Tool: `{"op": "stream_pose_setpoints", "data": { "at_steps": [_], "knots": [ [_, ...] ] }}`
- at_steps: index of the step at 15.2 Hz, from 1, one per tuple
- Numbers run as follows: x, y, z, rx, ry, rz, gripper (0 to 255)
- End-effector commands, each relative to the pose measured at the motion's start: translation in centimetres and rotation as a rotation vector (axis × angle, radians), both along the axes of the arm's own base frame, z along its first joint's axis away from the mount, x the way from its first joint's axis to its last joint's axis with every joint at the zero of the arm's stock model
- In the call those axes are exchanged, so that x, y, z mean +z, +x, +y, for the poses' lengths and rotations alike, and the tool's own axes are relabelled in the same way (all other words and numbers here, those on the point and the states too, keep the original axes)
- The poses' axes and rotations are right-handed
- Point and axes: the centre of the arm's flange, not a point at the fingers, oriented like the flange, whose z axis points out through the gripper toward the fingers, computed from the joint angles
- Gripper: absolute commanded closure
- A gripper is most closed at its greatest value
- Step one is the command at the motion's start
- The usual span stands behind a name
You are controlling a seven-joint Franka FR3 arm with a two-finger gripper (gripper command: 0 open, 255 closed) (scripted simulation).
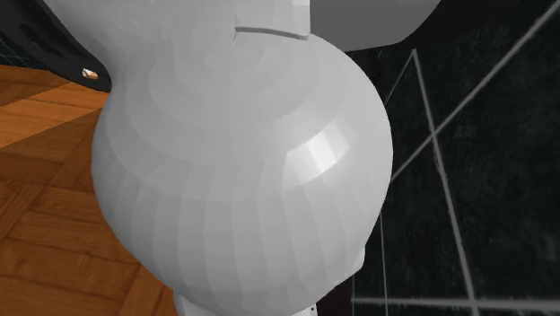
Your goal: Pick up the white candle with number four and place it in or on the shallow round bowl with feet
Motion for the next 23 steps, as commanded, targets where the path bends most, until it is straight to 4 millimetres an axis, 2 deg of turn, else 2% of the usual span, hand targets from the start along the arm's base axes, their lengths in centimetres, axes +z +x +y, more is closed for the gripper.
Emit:
{"op": "stream_pose_setpoints", "data": {
  "at_steps": [1,15,23],
  "knots": [
    [-0.9,0.2,0.0,0.0,0.0,-0.001,255],
    [-8.3,0.2,0.0,0.0,0.0,-0.001,255],
    [-8.3,0.2,0.0,0.0,0.0,-0.001,255]
  ]
}}
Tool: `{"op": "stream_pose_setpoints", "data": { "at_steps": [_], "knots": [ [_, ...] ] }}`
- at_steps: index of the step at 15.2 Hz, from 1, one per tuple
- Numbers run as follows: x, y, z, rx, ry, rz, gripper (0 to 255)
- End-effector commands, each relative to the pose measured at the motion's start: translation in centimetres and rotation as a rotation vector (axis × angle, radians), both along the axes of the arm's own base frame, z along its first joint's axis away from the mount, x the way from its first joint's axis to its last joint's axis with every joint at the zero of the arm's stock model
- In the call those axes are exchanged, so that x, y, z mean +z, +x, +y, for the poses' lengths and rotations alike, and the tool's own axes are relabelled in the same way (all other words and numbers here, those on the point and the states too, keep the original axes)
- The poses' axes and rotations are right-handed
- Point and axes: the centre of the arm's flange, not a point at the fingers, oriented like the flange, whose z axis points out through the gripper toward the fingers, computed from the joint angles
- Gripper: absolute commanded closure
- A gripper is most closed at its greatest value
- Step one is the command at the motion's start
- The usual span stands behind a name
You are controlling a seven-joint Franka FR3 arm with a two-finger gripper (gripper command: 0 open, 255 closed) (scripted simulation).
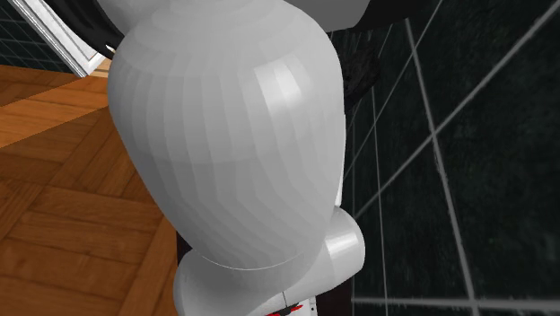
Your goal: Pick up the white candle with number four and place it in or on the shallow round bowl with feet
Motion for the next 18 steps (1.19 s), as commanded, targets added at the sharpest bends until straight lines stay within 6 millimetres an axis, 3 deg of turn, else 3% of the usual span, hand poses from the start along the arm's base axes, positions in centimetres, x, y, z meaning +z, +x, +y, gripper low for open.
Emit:
{"op": "stream_pose_setpoints", "data": {
  "at_steps": [1,6,10,18],
  "knots": [
    [0.0,0.0,0.0,0.0,0.0,-0.001,0],
    [0.0,0.0,0.0,0.0,0.0,-0.001,0],
    [4.9,0.0,1.1,0.0,0.0,-0.001,0],
    [4.9,0.0,1.1,0.0,0.0,-0.001,0]
  ]
}}
